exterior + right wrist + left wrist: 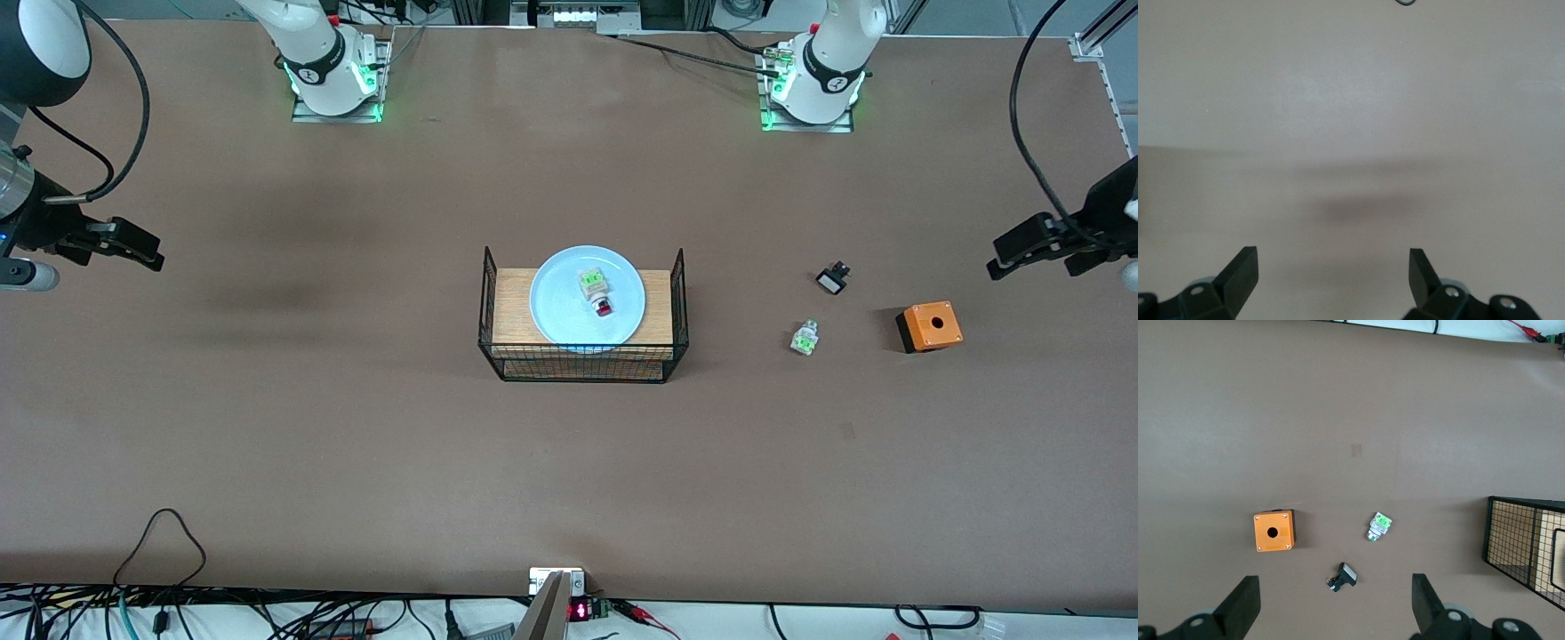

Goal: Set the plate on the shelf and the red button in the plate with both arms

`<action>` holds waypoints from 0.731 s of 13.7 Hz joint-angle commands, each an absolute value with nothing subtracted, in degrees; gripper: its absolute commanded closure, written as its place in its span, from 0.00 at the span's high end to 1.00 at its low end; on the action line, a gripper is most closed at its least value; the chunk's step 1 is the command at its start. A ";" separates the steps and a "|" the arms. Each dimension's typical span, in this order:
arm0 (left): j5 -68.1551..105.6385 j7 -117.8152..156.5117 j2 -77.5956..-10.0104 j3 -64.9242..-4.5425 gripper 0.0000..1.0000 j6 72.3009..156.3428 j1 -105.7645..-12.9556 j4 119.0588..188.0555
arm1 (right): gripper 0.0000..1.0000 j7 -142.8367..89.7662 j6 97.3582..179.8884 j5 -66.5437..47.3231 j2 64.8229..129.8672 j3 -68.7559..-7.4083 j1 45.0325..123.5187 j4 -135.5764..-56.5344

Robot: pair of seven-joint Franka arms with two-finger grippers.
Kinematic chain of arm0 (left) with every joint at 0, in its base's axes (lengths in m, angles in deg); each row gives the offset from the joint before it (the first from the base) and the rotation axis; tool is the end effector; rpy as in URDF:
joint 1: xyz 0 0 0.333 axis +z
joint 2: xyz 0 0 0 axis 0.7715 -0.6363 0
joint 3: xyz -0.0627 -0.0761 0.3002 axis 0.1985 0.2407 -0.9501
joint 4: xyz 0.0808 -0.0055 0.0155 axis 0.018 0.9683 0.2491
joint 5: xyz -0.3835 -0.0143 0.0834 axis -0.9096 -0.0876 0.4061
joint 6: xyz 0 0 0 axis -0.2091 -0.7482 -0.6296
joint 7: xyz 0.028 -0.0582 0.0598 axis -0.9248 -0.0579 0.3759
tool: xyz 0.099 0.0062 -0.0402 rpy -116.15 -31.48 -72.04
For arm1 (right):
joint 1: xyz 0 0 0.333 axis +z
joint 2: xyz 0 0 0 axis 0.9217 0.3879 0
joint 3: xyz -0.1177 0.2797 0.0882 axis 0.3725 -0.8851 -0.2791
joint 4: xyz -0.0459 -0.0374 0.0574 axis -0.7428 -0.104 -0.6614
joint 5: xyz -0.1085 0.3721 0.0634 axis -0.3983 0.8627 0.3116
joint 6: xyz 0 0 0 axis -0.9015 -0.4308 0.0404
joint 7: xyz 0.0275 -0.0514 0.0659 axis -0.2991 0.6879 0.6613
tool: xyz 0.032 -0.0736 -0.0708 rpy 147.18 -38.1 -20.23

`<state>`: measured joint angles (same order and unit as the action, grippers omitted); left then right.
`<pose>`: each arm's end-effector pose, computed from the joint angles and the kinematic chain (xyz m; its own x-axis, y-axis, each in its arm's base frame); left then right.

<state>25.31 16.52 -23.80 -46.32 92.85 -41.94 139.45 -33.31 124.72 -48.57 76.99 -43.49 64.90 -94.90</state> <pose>0.5939 0.0190 0.6153 0.9921 0.1014 0.0734 0.0972 -0.9936 0.0583 0.5812 -0.0266 0.5471 0.9979 -0.0638 0.0123 -0.0642 -0.9973 0.0343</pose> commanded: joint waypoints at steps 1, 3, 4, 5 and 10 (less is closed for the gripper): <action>24.22 16.85 -23.72 -45.06 1.00 91.39 -40.82 139.54 | 1.00 -33.33 124.78 -47.60 76.25 -43.88 64.28 -95.21; 24.22 16.76 -24.07 -45.06 1.00 85.51 -40.64 139.97 | 1.00 -33.24 124.78 -47.60 76.25 -43.88 64.28 -95.21; 24.39 16.68 -24.16 -45.15 1.00 83.49 -40.64 139.98 | 1.00 -33.24 124.78 -47.60 76.25 -43.88 64.28 -95.21; 24.48 16.68 -24.16 -45.15 1.00 82.95 -40.64 139.80 | 1.00 -33.15 124.78 -47.60 76.25 -43.88 64.28 -95.21; 24.31 16.68 -24.51 -45.41 1.00 78.20 -40.29 139.19 | 1.00 -33.15 124.96 -47.51 76.52 -43.88 64.10 -95.21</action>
